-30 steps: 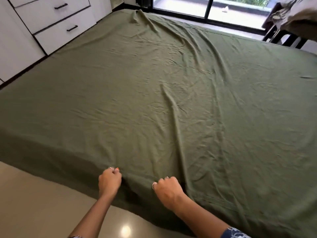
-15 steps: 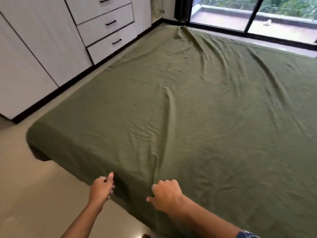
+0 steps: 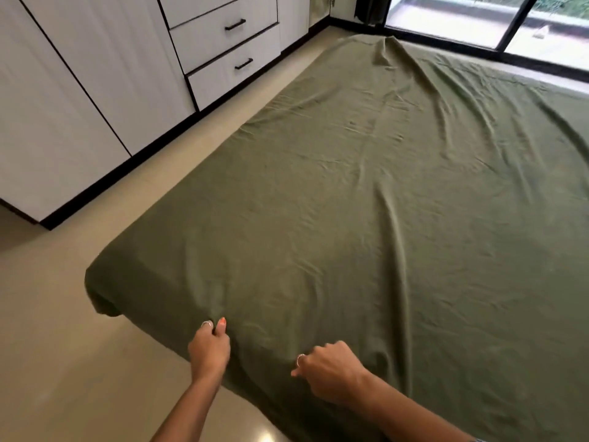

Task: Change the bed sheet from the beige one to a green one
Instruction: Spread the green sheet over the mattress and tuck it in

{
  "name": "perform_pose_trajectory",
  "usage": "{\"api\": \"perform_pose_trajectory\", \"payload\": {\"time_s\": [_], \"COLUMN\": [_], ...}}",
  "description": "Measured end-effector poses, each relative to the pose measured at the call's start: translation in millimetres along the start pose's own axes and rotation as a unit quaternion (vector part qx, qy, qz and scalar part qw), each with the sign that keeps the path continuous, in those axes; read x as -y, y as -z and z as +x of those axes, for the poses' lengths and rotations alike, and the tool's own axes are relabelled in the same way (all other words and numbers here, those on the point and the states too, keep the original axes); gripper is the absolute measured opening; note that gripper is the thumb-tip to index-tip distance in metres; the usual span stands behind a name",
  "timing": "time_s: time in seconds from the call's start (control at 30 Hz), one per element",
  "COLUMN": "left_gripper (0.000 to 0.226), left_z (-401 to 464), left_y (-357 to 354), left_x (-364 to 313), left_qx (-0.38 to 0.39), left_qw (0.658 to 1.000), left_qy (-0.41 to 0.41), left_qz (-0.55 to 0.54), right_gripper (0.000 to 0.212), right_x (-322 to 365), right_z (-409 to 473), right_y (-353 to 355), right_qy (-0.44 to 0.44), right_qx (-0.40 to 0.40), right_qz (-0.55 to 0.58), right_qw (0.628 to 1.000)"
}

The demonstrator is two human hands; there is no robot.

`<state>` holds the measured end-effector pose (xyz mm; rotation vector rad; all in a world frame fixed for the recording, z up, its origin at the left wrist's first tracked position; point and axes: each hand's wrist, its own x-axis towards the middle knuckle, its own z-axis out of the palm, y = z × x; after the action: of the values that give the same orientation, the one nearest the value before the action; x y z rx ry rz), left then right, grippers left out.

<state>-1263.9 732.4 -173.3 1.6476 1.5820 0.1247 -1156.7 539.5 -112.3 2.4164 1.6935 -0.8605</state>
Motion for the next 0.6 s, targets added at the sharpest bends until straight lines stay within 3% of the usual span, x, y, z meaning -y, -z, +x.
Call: {"api": "perform_pose_trajectory", "payload": {"time_s": [0.13, 0.23, 0.3, 0.53, 0.6], "left_gripper": [0.034, 0.047, 0.054, 0.064, 0.064], "left_z": [18, 42, 63, 180, 210], "left_y": [48, 75, 92, 144, 153], "left_x": [-17, -17, -21, -33, -38], "left_qx": [-0.065, 0.041, 0.074, -0.03, -0.029], "left_qw": [0.998, 0.99, 0.988, 0.993, 0.989], "left_qy": [-0.002, -0.059, -0.046, 0.105, 0.127], "left_qz": [0.009, 0.118, 0.131, -0.036, -0.069], "right_gripper": [0.037, 0.036, 0.04, 0.041, 0.047], "right_x": [45, 56, 61, 113, 133], "right_z": [28, 48, 60, 154, 193], "right_y": [14, 20, 28, 76, 83], "right_qy": [0.018, -0.018, -0.033, -0.06, -0.066], "right_qx": [0.005, 0.05, 0.048, -0.093, -0.113], "right_qz": [0.027, 0.002, -0.004, 0.025, 0.011], "right_qw": [0.999, 0.999, 0.998, 0.994, 0.991]}}
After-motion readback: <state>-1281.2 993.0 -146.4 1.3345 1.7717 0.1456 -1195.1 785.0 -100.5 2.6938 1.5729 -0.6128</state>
